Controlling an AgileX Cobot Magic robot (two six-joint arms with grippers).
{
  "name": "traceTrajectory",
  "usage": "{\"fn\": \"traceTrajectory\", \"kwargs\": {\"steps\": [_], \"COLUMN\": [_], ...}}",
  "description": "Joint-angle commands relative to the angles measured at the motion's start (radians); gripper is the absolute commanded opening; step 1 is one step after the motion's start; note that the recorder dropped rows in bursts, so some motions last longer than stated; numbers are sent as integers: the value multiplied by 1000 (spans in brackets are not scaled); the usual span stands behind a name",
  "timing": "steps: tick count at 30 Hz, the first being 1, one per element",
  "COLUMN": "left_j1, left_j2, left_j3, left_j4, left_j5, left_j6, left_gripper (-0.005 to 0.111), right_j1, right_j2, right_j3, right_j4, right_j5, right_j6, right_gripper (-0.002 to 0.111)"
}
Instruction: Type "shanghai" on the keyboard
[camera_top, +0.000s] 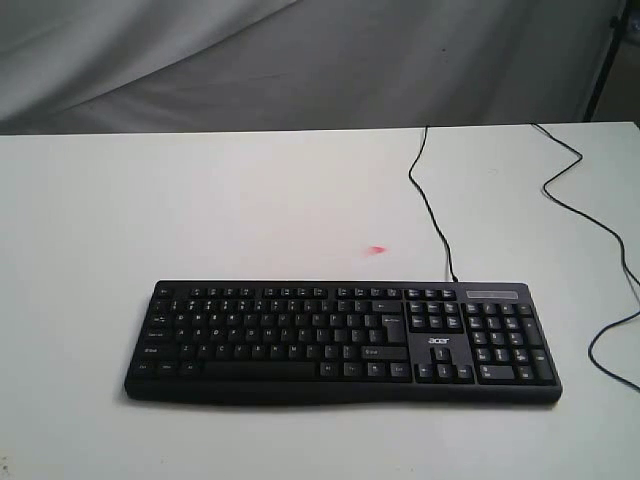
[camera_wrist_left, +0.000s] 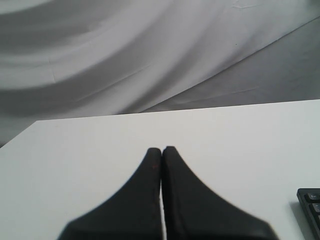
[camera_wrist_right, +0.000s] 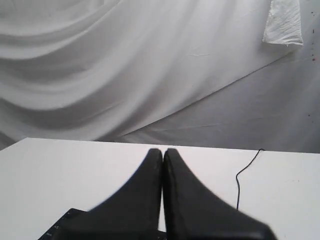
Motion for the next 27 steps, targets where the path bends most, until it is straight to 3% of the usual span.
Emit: {"fn": "traceTrajectory", "kwargs": {"steps": [1, 4, 7, 19, 27], "left_j1": [-4, -4, -4, -4, -4], "left_j2": [3, 3, 3, 3, 3], "left_j3": [5, 5, 5, 5, 5], "left_j4": [-1, -1, -1, -1, -1], "left_j5": [-5, -5, -5, -5, -5], "left_j6": [-3, -3, -3, -3, -3], "left_gripper": [1, 1, 1, 1, 1], "right_j1": [-36, -43, -43, -43, -68], "right_j2": [-52, -90, -95, -97, -141], "right_j3": [2, 2, 2, 2, 6], "right_j4": [-103, -256, -358, -561, -576], "right_j5": [34, 90, 122, 133, 126], "right_j6": [48, 256, 329, 318, 224], "right_gripper": [0, 0, 0, 0, 0]}}
